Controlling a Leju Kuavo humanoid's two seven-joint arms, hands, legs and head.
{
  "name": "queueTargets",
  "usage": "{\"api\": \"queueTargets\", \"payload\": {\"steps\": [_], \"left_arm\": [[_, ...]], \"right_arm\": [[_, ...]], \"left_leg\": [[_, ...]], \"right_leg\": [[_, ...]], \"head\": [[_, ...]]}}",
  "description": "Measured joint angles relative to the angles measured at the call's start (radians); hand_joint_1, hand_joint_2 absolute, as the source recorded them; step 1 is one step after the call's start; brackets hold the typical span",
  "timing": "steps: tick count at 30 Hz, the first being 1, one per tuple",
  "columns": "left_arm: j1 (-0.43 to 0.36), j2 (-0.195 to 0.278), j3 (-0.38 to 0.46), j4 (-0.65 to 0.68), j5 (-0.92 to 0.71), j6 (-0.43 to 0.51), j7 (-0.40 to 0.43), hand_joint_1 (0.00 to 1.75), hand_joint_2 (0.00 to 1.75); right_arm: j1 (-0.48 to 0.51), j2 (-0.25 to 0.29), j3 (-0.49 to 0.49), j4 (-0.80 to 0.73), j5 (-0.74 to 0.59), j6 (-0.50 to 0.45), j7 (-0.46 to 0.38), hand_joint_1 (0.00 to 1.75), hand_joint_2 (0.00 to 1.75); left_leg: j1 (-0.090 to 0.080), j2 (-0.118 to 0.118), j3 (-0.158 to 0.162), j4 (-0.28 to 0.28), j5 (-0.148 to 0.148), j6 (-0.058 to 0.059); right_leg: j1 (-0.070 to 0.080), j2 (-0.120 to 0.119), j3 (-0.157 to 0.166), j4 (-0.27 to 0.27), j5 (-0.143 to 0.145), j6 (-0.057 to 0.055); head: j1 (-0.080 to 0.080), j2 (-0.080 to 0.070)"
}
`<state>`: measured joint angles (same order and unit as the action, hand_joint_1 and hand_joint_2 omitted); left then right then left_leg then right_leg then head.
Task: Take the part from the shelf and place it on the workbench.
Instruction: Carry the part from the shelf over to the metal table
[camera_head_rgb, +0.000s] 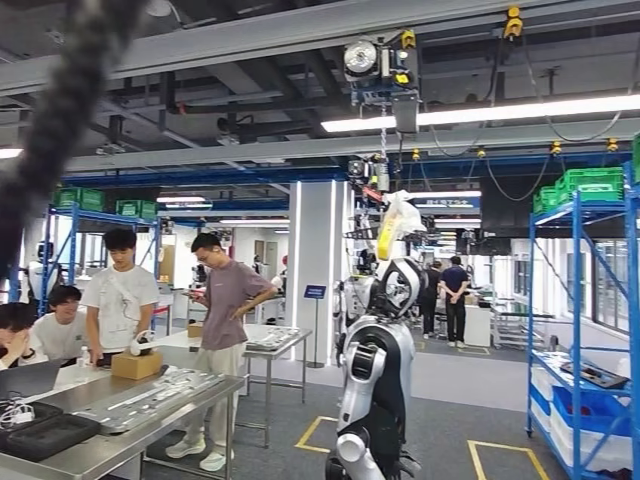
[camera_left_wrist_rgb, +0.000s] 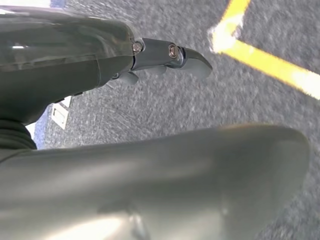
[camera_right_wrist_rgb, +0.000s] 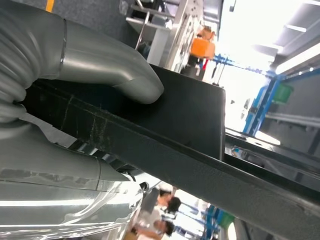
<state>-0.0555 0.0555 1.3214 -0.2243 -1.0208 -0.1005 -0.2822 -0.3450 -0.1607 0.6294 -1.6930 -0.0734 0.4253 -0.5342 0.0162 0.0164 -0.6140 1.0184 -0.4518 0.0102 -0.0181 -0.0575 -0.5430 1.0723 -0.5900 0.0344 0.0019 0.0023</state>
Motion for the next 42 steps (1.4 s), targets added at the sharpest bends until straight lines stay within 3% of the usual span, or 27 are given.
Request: {"api": "queueTargets", "payload": {"steps": [2,3,4,5,6,8,10,12,13,15,17,19,20,22,24,25,27,29,30,32,34,35,36,38,39,41,42], "left_arm": [[-0.004,0.0,0.0,-0.001,-0.004,0.0,0.002,0.0,1.75],[-0.005,0.0,0.0,-0.001,-0.006,0.0,0.004,0.0,1.75],[-0.005,0.0,0.0,-0.001,-0.007,0.001,0.007,0.0,1.75],[-0.005,0.0,0.0,-0.001,-0.009,0.002,0.01,0.0,1.75],[-0.004,0.0,0.0,-0.001,-0.011,0.002,0.012,0.0,1.75],[-0.003,-0.002,0.0,-0.001,-0.016,0.003,0.016,0.0,1.75],[-0.003,-0.004,0.0,-0.001,-0.018,0.003,0.017,0.0,1.75],[0.002,-0.004,0.0,-0.001,-0.019,0.005,0.018,0.0,1.75],[0.005,-0.004,0.0,-0.002,-0.02,0.005,0.019,0.0,1.75],[0.006,-0.004,0.0,-0.002,-0.02,0.006,0.021,0.0,1.75],[0.001,-0.005,0.0,-0.002,-0.019,0.006,0.021,0.0,1.75],[0.0,-0.005,0.0,-0.002,-0.021,0.005,0.021,0.0,1.75],[0.001,-0.005,0.0,-0.002,-0.022,0.005,0.021,0.0,1.75],[0.004,-0.003,0.0,-0.003,-0.025,0.005,0.021,0.0,1.75],[0.001,-0.002,0.0,-0.003,-0.027,0.005,0.021,0.0,1.75],[-0.001,-0.002,0.0,-0.003,-0.027,0.005,0.021,0.0,1.75],[0.0,-0.002,-0.001,-0.004,-0.029,0.005,0.021,0.0,1.75],[0.004,-0.002,-0.001,-0.004,-0.03,0.004,0.02,0.0,1.75],[0.004,-0.002,-0.001,-0.004,-0.03,0.005,0.02,0.0,1.75],[0.0,-0.001,-0.001,-0.004,-0.03,0.005,0.019,0.0,1.75],[-0.003,-0.001,-0.001,-0.004,-0.031,0.004,0.017,0.0,1.75],[-0.004,-0.001,-0.001,-0.004,-0.031,0.003,0.017,0.0,1.75],[-0.004,-0.001,-0.001,-0.004,-0.031,0.003,0.017,0.0,1.75],[-0.005,-0.002,-0.001,-0.004,-0.031,0.001,0.017,0.0,1.75],[-0.007,-0.003,-0.001,-0.004,-0.032,0.001,0.016,0.0,1.75],[-0.008,-0.004,-0.001,-0.004,-0.033,0.0,0.015,0.0,1.75],[-0.007,-0.004,-0.001,-0.004,-0.034,0.0,0.015,0.0,1.75]], "right_arm": [[0.003,-0.002,0.0,0.003,0.001,-0.001,0.001,1.75,1.75],[0.005,-0.003,0.0,0.006,0.003,-0.003,0.001,1.75,1.75],[0.007,-0.004,0.001,0.008,0.005,-0.005,0.002,1.75,1.75],[0.009,-0.005,0.001,0.01,0.006,-0.007,0.003,1.75,1.75],[0.009,-0.006,0.001,0.01,0.006,-0.008,0.003,1.75,1.75],[0.01,-0.007,0.001,0.011,0.006,-0.009,0.004,1.75,1.75],[0.012,-0.009,0.001,0.01,0.004,-0.009,0.004,1.75,1.75],[0.013,-0.01,0.001,0.01,0.003,-0.009,0.005,1.75,1.75],[0.014,-0.011,0.001,0.01,0.002,-0.009,0.005,1.75,1.75],[0.015,-0.011,0.001,0.008,0.0,-0.009,0.006,1.75,1.75],[0.018,-0.012,0.001,0.008,-0.001,-0.011,0.008,1.75,1.75],[0.022,-0.012,0.001,0.009,-0.002,-0.012,0.008,1.75,1.75],[0.024,-0.013,0.001,0.009,-0.003,-0.013,0.008,1.75,1.75],[0.027,-0.013,0.001,0.009,-0.003,-0.014,0.008,1.75,1.75],[0.027,-0.014,0.001,0.008,-0.003,-0.014,0.008,1.75,1.75],[0.028,-0.015,0.001,0.008,-0.003,-0.015,0.007,1.75,1.75],[0.03,-0.016,0.0,0.008,0.0,-0.015,0.001,1.75,1.75],[0.031,-0.016,0.0,0.008,0.002,-0.015,-0.007,1.75,1.75],[0.031,-0.017,0.0,0.008,0.003,-0.015,-0.009,1.75,1.75],[0.033,-0.019,0.0,0.01,0.003,-0.014,-0.01,1.75,1.75],[0.034,-0.02,0.0,0.014,0.003,-0.01,-0.01,1.75,1.75],[0.033,-0.02,0.0,0.015,0.004,-0.008,-0.01,1.75,1.75],[0.032,-0.02,0.0,0.016,0.004,-0.006,-0.01,1.75,1.75],[0.028,-0.02,0.0,0.017,0.004,-0.006,-0.01,1.75,1.75],[0.025,-0.02,0.0,0.017,0.004,-0.006,-0.01,1.75,1.75],[0.02,-0.02,0.0,0.017,0.004,-0.003,-0.01,1.75,1.75],[0.017,-0.02,0.0,0.017,0.004,-0.001,-0.009,1.75,1.75]], "left_leg": [[-0.004,-0.022,0.0,0.0,0.0,0.008],[-0.007,-0.036,0.0,0.0,0.0,0.01],[-0.01,-0.05,0.001,0.001,0.0,0.011],[-0.013,-0.063,0.003,0.001,0.0,0.012],[-0.015,-0.077,0.005,0.001,0.0,0.012],[-0.018,-0.102,0.005,0.002,0.001,0.011],[-0.014,-0.124,-0.003,0.004,0.004,0.005],[-0.01,-0.144,-0.011,0.003,0.009,-0.004],[-0.01,-0.138,-0.014,0.006,0.006,-0.009],[-0.012,-0.091,-0.038,0.057,-0.028,-0.019],[-0.006,-0.043,-0.095,0.175,-0.086,-0.031],[0.004,-0.03,-0.136,0.26,-0.109,-0.042],[0.008,-0.025,-0.13,0.252,-0.095,-0.046],[0.014,0.0,-0.069,0.14,-0.036,-0.054],[0.009,0.037,-0.012,0.033,-0.001,-0.048],[0.006,0.046,-0.002,0.012,0.0,-0.042],[0.001,0.031,-0.004,0.009,-0.002,-0.024],[0.0,0.013,-0.004,0.007,0.0,-0.01],[0.001,0.004,-0.003,0.005,0.001,-0.003],[-0.001,-0.016,-0.003,0.005,0.002,0.007],[-0.008,-0.041,-0.003,0.006,0.002,0.012],[-0.011,-0.055,-0.002,0.006,0.002,0.012],[-0.013,-0.069,0.0,0.006,0.002,0.013],[-0.016,-0.096,0.003,0.007,0.002,0.012],[-0.016,-0.108,0.001,0.008,0.003,0.011],[-0.012,-0.131,-0.006,0.008,0.007,0.004],[-0.01,-0.143,-0.01,0.007,0.01,-0.001]], "right_leg": [[0.001,0.041,-0.067,0.139,-0.061,-0.004],[0.003,0.049,-0.097,0.196,-0.075,-0.006],[0.004,0.053,-0.114,0.22,-0.07,-0.01],[0.007,0.056,-0.112,0.203,-0.045,-0.014],[0.009,0.065,-0.093,0.15,-0.006,-0.02],[0.012,0.114,-0.045,0.02,0.067,-0.036],[0.014,0.149,-0.022,-0.047,0.091,-0.042],[0.013,0.136,-0.016,-0.059,0.09,-0.042],[0.012,0.124,-0.013,-0.064,0.092,-0.045],[0.006,0.095,-0.007,-0.072,0.095,-0.052],[0.006,0.064,-0.005,-0.073,0.094,-0.054],[0.005,0.034,-0.005,-0.073,0.092,-0.052],[0.003,0.022,-0.004,-0.073,0.091,-0.05],[0.0,-0.001,0.0,-0.07,0.085,-0.04],[0.003,-0.021,0.005,-0.066,0.077,-0.026],[0.006,-0.03,0.007,-0.066,0.074,-0.02],[0.006,-0.047,0.014,-0.071,0.071,-0.008],[0.001,-0.028,0.014,-0.057,0.052,0.001],[-0.001,-0.006,0.0,-0.023,0.027,0.003],[0.0,0.038,-0.057,0.103,-0.039,0.0],[0.003,0.051,-0.113,0.213,-0.071,-0.006],[0.005,0.054,-0.119,0.217,-0.056,-0.01],[0.008,0.059,-0.107,0.182,-0.024,-0.015],[0.013,0.097,-0.055,0.052,0.053,-0.03],[0.013,0.119,-0.033,-0.003,0.077,-0.035],[0.015,0.142,-0.017,-0.049,0.087,-0.04],[0.016,0.133,-0.014,-0.056,0.088,-0.039]], "head": [[0.0,0.0],[0.0,0.0],[0.0,0.0],[0.0,0.0],[0.0,0.0],[0.0,0.0],[0.0,0.0],[0.0,0.0],[0.0,0.0],[0.0,0.0],[0.0,0.0],[0.0,0.0],[0.0,0.0],[0.0,0.0],[0.0,0.0],[0.0,0.0],[0.0,0.0],[0.0,0.0],[0.0,0.0],[0.0,0.0],[0.0,0.0],[0.0,0.0],[0.0,0.0],[0.0,0.0],[0.0,0.0],[0.001,0.0],[0.0,0.0]]}}
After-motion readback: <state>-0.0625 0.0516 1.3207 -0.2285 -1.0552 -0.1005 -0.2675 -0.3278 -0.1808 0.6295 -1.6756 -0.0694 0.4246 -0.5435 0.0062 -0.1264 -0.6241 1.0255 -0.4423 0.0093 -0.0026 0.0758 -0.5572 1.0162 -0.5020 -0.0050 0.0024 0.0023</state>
